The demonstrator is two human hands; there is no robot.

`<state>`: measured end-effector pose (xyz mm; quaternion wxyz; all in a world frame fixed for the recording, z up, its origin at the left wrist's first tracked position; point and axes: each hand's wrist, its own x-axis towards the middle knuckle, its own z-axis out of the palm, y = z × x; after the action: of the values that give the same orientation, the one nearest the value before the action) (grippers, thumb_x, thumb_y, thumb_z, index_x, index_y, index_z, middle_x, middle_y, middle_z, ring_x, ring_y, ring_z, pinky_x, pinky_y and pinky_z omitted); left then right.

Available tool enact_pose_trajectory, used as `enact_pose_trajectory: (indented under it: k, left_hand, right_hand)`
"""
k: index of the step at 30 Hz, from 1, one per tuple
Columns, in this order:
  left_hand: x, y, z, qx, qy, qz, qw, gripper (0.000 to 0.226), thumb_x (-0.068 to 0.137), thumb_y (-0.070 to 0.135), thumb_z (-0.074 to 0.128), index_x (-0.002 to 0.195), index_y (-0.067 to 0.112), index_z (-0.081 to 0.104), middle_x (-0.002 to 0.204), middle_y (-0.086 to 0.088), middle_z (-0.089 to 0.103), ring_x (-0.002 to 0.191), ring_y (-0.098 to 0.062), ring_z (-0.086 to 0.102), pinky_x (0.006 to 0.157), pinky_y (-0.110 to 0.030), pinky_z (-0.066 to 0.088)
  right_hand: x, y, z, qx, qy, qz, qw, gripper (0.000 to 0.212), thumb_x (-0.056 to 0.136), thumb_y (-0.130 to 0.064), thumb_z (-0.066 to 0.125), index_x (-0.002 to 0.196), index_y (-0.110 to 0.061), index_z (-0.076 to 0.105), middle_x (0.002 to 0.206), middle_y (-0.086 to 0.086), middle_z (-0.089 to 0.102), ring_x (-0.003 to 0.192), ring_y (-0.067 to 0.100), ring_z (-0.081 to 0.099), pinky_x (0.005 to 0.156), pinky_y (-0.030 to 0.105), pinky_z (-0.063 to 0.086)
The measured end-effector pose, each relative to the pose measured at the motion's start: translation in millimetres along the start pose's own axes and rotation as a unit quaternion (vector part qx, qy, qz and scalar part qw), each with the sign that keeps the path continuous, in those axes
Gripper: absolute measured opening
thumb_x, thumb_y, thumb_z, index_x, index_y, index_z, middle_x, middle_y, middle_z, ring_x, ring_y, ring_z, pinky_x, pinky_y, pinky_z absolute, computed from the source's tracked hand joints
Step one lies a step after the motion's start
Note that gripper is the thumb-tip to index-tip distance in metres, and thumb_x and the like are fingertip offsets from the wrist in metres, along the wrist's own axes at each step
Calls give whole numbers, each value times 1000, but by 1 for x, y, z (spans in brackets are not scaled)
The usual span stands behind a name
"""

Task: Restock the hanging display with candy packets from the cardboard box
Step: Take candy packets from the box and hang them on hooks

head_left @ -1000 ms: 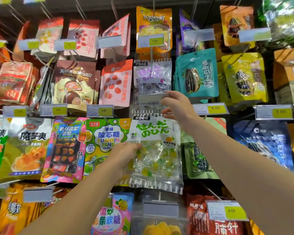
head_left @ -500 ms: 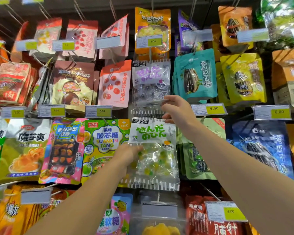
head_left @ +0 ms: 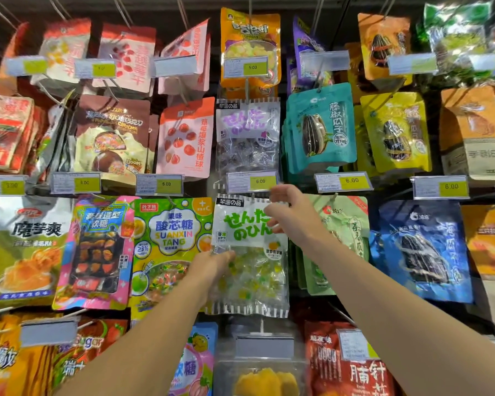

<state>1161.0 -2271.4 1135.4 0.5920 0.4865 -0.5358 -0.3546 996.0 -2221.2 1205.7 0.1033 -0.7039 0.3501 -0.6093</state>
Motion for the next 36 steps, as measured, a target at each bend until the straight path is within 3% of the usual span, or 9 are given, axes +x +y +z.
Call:
enact_pose_trajectory:
  k: [4,7,11,18,22,24,26,30,36]
  left_hand:
    - [0,-14,-12,105,10,66,992,28,89,30,65,108,14,53,108,-3,54,98,-23,53,84,-38,44]
    - [-7,-20,-28,154,20,86,984,38,84,38,69,111,20,49,106,0,56,101,-24,57,87,-38,49]
    - [-21,-27,-52,199,13,128,971,47,81,35,71,121,17,56,110,0,63,99,-20,59,85,-35,48]
    - [-67,-60,-110,233,-53,226,944,46,85,25,68,128,15,60,124,0,65,112,-17,61,95,-26,44]
    - [-101,-104,-157,252,-147,193,937,50,87,29,69,135,20,55,131,4,61,114,-12,59,91,-19,41]
    - [-115,-126,-177,259,-172,163,936,56,82,38,69,134,21,56,132,3,61,116,-14,60,98,-26,45]
    - [-134,-149,-196,275,-177,133,936,61,79,42,68,135,21,56,134,1,60,119,-15,59,104,-31,44]
    - [-187,-204,-232,300,-178,67,935,54,87,26,69,138,15,54,136,-4,59,121,-19,58,101,-26,40]
    - [-285,-277,-280,362,-180,-26,914,57,88,34,67,140,17,51,137,-9,58,125,-24,55,104,-35,43]
  right_hand:
    - [-20,12,12,-35,-14,39,999,40,89,-18,64,126,-20,51,121,-6,56,84,19,67,78,40,58]
    - [-37,19,27,-102,-41,62,992,37,87,-25,64,124,-21,57,121,-8,57,105,18,62,93,43,53]
    - [-62,16,50,-198,-69,85,974,34,90,-26,63,123,-17,60,118,-6,58,109,13,55,88,25,42]
    - [-127,1,110,-344,-81,68,933,37,87,-25,65,122,-13,62,122,6,62,115,22,56,90,28,39]
    - [-192,-3,147,-369,-147,117,910,39,87,-27,65,123,-13,62,123,9,60,116,25,55,95,34,42]
    - [-226,0,159,-377,-181,133,899,39,87,-27,65,123,-13,62,124,9,60,117,26,55,96,34,41]
    - [-264,4,172,-378,-209,161,888,40,86,-28,65,123,-14,61,124,8,60,117,26,55,97,36,43]
    - [-345,5,201,-371,-263,203,867,40,84,-32,63,119,-13,61,120,11,59,114,31,56,94,42,46]
    - [-460,-4,232,-366,-344,216,837,59,73,-44,50,122,-12,59,120,12,59,109,34,56,91,45,50]
